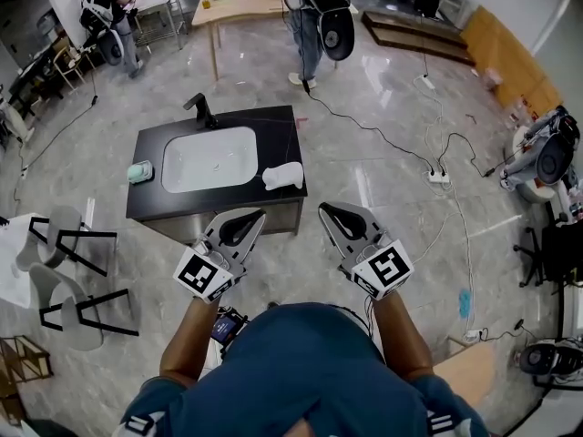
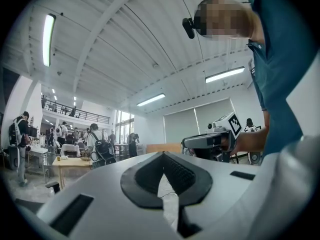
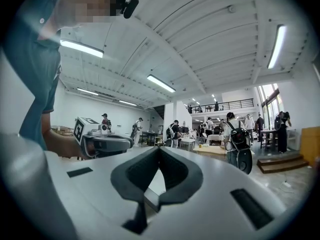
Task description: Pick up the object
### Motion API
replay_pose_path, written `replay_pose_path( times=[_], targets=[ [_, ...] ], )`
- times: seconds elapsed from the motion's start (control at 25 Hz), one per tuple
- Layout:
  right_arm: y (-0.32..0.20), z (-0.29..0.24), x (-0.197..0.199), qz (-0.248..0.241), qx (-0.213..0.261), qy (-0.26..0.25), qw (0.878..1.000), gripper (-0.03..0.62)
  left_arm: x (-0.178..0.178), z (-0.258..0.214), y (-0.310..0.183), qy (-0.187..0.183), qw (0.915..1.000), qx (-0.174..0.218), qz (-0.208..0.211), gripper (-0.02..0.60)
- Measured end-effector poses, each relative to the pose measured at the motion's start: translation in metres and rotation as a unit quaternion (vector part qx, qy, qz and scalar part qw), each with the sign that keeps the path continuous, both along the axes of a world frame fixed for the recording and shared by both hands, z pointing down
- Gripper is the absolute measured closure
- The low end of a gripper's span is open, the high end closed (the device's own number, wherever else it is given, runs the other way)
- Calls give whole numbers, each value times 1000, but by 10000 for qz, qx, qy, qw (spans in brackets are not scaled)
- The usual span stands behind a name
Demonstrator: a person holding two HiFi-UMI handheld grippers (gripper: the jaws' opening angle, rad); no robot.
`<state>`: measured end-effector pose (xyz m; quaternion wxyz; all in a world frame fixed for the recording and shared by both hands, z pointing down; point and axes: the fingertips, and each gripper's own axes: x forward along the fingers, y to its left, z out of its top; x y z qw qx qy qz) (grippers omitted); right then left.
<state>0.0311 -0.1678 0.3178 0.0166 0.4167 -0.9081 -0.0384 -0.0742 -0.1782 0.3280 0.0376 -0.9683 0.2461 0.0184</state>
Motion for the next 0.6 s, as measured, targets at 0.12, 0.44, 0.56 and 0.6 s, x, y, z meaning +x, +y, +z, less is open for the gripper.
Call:
replay_pose_path(
  times=[0.12, 0.44, 0.56, 0.6],
  targets=[
    [-15, -4, -3, 73, 22, 19, 10000, 580, -5, 1, -17, -15, 10000, -16, 43, 578],
    [-54, 12, 7, -37, -178, 42, 9998, 580, 4, 13, -63, -15, 9998, -144, -109, 578],
    [-75, 17, 19, -158, -240, 18, 9996, 580, 18, 14, -79, 23, 9996, -191, -215, 578],
    [-82, 18, 23, -190, -249, -1, 9995, 580, 23, 15, -84, 6, 9995, -197, -235, 578]
  ],
)
